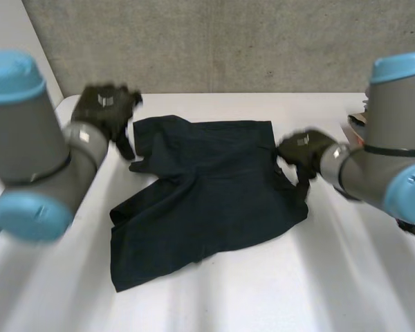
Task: Fold the laundry.
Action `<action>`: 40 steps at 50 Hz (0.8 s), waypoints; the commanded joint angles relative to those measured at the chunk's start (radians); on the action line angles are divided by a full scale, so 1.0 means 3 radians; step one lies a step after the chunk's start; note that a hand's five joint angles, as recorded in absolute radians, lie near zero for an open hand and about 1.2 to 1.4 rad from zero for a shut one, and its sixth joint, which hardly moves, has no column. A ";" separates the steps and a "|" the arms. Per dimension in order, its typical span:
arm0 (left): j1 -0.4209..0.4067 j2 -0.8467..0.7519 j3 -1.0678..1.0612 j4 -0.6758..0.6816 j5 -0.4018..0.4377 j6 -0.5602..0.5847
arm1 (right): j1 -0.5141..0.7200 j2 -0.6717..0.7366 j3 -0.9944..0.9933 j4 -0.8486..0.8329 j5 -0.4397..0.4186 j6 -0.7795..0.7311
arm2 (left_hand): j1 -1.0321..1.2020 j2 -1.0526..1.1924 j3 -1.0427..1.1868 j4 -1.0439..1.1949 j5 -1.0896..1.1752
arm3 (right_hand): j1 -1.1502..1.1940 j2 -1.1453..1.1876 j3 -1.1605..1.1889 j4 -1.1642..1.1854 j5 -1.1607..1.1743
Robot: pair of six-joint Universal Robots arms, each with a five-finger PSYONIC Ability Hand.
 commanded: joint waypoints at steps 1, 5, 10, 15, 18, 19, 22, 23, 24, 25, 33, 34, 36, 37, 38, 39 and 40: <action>-0.0379 0.0769 -0.1772 -0.0470 0.0111 0.0045 | -0.0237 -0.0405 0.1118 0.0016 -0.0472 -0.0354 | 0.0694 0.0716 0.0727 0.0717 0.0708 | 0.1129 0.1134 0.1131 0.1156 0.1127; -0.0445 0.0805 -0.2191 -0.0485 0.0137 0.0020 | -0.0293 -0.0456 0.1491 -0.0306 -0.0615 -0.0462 | 0.0988 0.1010 0.1020 0.1011 0.1001 | 0.1345 0.1350 0.1347 0.1372 0.1344; -0.0466 0.0743 -0.2437 -0.0393 0.0106 -0.0052 | -0.0319 -0.0441 0.1865 -0.0985 -0.0661 -0.0492 | 0.0940 0.0961 0.0972 0.0962 0.0953 | 0.1316 0.1321 0.1318 0.1343 0.1314; -0.0328 0.0636 -0.2422 -0.0102 0.0050 -0.0057 | -0.0308 -0.0390 0.2059 -0.1604 -0.0692 -0.0441 | 0.0763 0.0785 0.0795 0.0786 0.0777 | 0.1042 0.1047 0.1044 0.1069 0.1040; -0.0267 0.0590 -0.2397 0.0082 0.0020 0.0009 | -0.0288 -0.0379 0.2146 -0.1937 -0.0697 -0.0380 | 0.0754 0.0775 0.0786 0.0776 0.0767 | 0.0964 0.0969 0.0966 0.0991 0.0962; -0.0256 0.0570 -0.2391 0.0128 0.0014 0.0030 | -0.0278 -0.0379 0.2162 -0.2008 -0.0697 -0.0360 | 0.0753 0.0775 0.0786 0.0776 0.0767 | 0.0934 0.0939 0.0936 0.0961 0.0933; -0.0226 0.0467 -0.2361 0.0312 -0.0026 0.0122 | -0.0257 -0.0349 0.2192 -0.2234 -0.0682 -0.0309 | 0.0753 0.0775 0.0786 0.0776 0.0767 | 0.0944 0.0949 0.0946 0.0971 0.0942; -0.0226 0.0447 -0.2350 0.0348 -0.0042 0.0147 | -0.0247 -0.0349 0.2198 -0.2270 -0.0687 -0.0298 | 0.0753 0.0775 0.0786 0.0776 0.0767 | 0.0954 0.0958 0.0956 0.0981 0.0952; -0.0226 0.0401 -0.2340 0.0424 -0.0067 0.0188 | -0.0237 -0.0328 0.2208 -0.2346 -0.0697 -0.0288 | 0.0763 0.0785 0.0795 0.0786 0.0777 | 0.0973 0.0978 0.0975 0.1000 0.0971; -0.0226 0.0380 -0.2330 0.0471 -0.0083 0.0209 | -0.0232 -0.0313 0.2203 -0.2372 -0.0697 -0.0298 | 0.0763 0.0785 0.0795 0.0786 0.0777 | 0.0983 0.0988 0.0985 0.1010 0.0981; -0.0277 0.0109 -0.2151 0.0793 -0.0195 0.0423 | -0.0170 -0.0109 0.2106 -0.2643 -0.0682 -0.0314 | 0.0968 0.0990 0.1001 0.0991 0.0982 | 0.1081 0.1086 0.1083 0.1108 0.1079; -0.0282 0.0084 -0.2131 0.0818 -0.0205 0.0459 | -0.0160 -0.0088 0.2095 -0.2679 -0.0682 -0.0319 | 0.0988 0.1010 0.1020 0.1011 0.1002 | 0.1100 0.1105 0.1102 0.1127 0.1099; -0.0287 -0.0003 -0.2054 0.0915 -0.0216 0.0551 | -0.0135 -0.0027 0.2060 -0.2786 -0.0677 -0.0329 | 0.1134 0.1156 0.1166 0.1157 0.1147 | 0.1314 0.1319 0.1316 0.1341 0.1312; -0.0282 -0.0034 -0.2029 0.0936 -0.0216 0.0587 | -0.0130 -0.0006 0.2044 -0.2822 -0.0672 -0.0329 | 0.1154 0.1176 0.1187 0.1177 0.1168 | 0.1393 0.1398 0.1395 0.1420 0.1392; -0.0282 -0.0069 -0.2003 0.0962 -0.0216 0.0618 | -0.0124 0.0014 0.2034 -0.2847 -0.0671 -0.0334 | 0.1174 0.1196 0.1206 0.1197 0.1187 | 0.1452 0.1457 0.1454 0.1479 0.1451; -0.0287 -0.0141 -0.1957 0.0997 -0.0216 0.0674 | -0.0109 0.0055 0.2004 -0.2903 -0.0666 -0.0339 | 0.1368 0.1390 0.1400 0.1391 0.1381 | 0.1569 0.1574 0.1571 0.1596 0.1567; -0.0287 -0.0177 -0.1936 0.1018 -0.0216 0.0704 | -0.0104 0.0081 0.1988 -0.2929 -0.0661 -0.0344 | 0.1506 0.1527 0.1538 0.1528 0.1519 | 0.1657 0.1662 0.1659 0.1684 0.1656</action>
